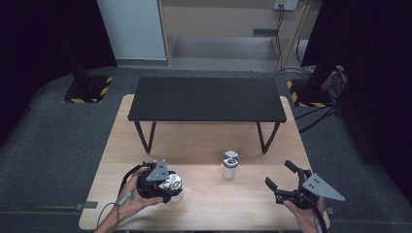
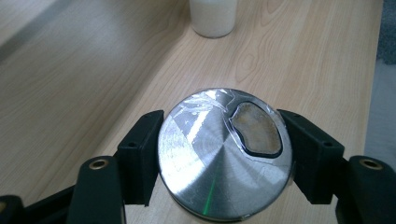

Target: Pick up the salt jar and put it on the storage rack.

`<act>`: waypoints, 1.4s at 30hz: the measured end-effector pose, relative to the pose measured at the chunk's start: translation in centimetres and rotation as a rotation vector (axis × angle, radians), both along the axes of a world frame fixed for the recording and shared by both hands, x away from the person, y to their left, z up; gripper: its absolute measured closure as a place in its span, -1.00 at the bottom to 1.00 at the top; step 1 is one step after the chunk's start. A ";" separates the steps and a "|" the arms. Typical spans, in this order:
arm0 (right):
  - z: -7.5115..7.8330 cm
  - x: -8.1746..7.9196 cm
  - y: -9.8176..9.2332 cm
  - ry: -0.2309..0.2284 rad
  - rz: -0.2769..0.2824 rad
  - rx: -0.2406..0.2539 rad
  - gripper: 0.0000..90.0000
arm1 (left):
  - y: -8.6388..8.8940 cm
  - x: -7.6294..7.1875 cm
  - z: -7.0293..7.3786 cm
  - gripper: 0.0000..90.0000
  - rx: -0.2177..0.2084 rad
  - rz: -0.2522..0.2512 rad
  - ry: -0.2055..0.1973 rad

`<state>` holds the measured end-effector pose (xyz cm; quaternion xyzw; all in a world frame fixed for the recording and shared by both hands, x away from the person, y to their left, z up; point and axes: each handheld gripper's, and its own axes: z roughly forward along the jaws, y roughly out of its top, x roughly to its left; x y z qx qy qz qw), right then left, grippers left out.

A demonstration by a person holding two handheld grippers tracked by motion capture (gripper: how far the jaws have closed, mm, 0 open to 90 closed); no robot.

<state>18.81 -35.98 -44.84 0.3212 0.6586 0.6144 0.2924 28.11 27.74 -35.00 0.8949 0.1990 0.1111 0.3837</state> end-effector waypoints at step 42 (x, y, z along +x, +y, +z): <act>0.0 0.1 0.0 -0.004 0.003 0.003 -0.85 | 5.1 2.1 23.1 -0.24 -0.099 -0.080 -0.094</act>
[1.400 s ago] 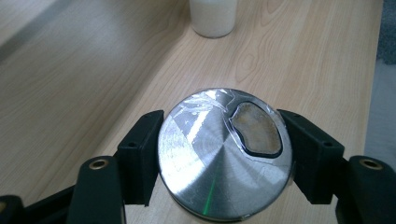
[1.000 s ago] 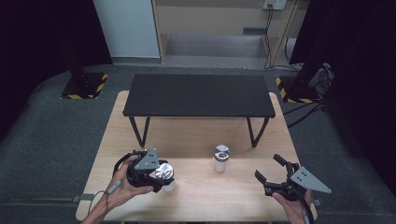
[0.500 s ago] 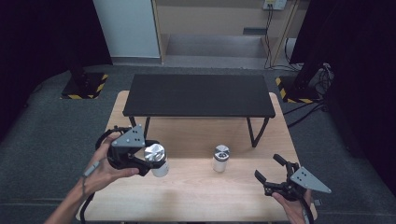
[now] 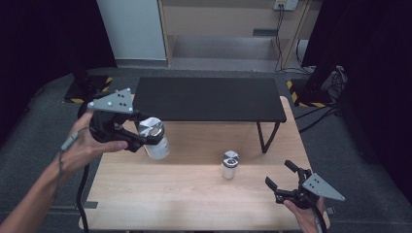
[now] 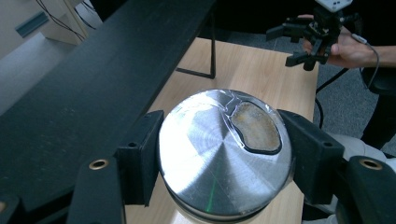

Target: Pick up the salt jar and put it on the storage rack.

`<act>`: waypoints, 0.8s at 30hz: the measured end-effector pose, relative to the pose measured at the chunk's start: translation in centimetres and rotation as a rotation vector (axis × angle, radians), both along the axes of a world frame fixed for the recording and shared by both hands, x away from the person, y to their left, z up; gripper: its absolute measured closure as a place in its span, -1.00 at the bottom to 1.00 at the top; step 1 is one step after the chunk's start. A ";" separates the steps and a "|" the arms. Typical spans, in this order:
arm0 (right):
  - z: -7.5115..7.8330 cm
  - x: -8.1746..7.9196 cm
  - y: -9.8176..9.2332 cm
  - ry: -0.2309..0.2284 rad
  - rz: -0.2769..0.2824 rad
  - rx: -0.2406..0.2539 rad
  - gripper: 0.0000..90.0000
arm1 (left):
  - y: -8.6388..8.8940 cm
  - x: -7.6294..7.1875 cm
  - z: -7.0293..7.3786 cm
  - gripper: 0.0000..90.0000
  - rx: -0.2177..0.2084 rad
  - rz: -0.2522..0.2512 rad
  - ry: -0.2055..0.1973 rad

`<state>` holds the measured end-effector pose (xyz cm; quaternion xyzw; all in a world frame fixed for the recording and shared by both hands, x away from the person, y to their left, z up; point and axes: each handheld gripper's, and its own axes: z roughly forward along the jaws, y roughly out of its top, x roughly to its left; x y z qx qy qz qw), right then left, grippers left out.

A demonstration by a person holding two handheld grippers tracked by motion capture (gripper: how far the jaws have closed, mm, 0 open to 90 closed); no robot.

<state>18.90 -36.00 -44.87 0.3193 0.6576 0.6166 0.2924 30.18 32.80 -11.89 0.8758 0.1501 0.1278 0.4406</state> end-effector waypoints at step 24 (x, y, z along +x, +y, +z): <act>-0.1 0.1 -0.2 0.002 0.002 0.004 -0.85 | -1.0 4.8 2.9 -0.24 0.019 0.088 -0.005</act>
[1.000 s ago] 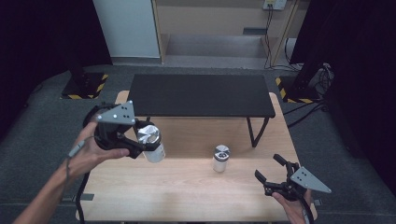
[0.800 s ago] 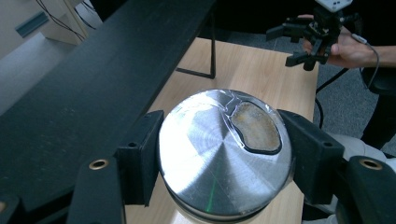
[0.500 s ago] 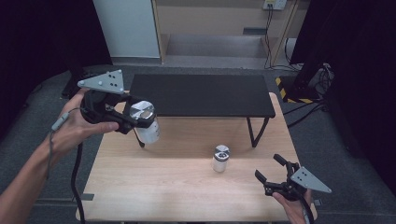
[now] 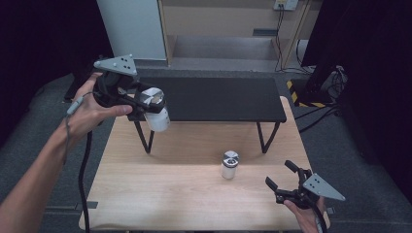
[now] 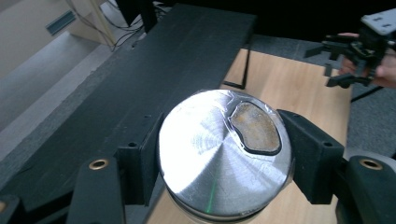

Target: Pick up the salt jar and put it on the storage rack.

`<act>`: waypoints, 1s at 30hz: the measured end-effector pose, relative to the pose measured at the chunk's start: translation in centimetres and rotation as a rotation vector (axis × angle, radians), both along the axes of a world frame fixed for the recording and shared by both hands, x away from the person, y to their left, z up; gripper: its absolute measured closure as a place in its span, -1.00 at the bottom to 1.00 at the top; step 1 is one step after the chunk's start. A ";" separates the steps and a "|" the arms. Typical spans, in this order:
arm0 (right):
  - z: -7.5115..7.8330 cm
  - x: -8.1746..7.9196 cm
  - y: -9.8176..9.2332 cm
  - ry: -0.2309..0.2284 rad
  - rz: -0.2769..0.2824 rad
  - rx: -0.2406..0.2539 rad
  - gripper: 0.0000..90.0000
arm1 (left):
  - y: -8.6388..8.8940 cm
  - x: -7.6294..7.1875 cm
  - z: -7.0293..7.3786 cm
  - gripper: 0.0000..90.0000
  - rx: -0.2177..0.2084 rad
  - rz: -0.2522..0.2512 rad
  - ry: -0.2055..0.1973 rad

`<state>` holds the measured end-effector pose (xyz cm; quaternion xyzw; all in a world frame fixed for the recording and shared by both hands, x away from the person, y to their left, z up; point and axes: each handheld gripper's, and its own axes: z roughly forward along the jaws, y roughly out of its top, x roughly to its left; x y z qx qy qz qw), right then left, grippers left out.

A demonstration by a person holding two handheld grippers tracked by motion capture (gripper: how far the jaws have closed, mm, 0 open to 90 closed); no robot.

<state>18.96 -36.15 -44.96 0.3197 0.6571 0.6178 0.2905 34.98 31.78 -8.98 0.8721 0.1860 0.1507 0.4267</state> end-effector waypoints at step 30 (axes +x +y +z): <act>-0.1 0.1 -0.2 0.009 0.001 0.006 -0.85 | -2.8 7.1 -3.3 -0.24 0.029 0.360 0.003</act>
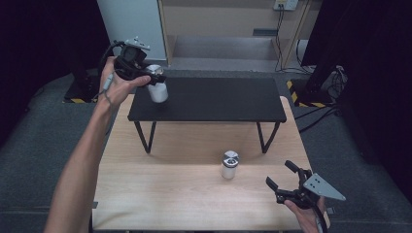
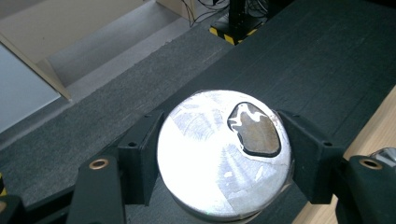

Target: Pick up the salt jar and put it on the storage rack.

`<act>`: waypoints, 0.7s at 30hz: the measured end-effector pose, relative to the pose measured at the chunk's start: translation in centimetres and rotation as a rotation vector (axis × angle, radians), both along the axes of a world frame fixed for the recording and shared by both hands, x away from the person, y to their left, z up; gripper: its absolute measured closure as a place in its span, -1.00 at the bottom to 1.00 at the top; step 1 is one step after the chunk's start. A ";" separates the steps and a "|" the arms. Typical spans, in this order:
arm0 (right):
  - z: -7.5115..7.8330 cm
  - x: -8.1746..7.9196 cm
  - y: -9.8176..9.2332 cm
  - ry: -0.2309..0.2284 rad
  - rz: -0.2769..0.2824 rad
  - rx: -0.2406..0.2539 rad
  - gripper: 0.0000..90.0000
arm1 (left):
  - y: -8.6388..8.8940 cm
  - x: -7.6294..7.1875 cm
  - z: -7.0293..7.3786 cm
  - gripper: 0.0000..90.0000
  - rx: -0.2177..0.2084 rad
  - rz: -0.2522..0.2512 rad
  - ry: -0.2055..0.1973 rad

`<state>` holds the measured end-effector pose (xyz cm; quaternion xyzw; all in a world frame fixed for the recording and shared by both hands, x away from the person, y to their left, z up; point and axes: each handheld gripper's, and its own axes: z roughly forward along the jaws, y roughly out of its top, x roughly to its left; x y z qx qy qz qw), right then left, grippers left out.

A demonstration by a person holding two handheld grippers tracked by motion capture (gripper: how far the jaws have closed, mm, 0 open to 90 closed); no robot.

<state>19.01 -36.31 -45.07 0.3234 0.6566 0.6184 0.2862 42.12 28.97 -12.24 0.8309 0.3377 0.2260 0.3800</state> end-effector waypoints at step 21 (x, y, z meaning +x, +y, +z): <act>0.0 0.0 0.1 0.002 0.005 -0.003 -0.85 | 0.5 1.5 -2.6 -0.25 -0.025 0.010 0.038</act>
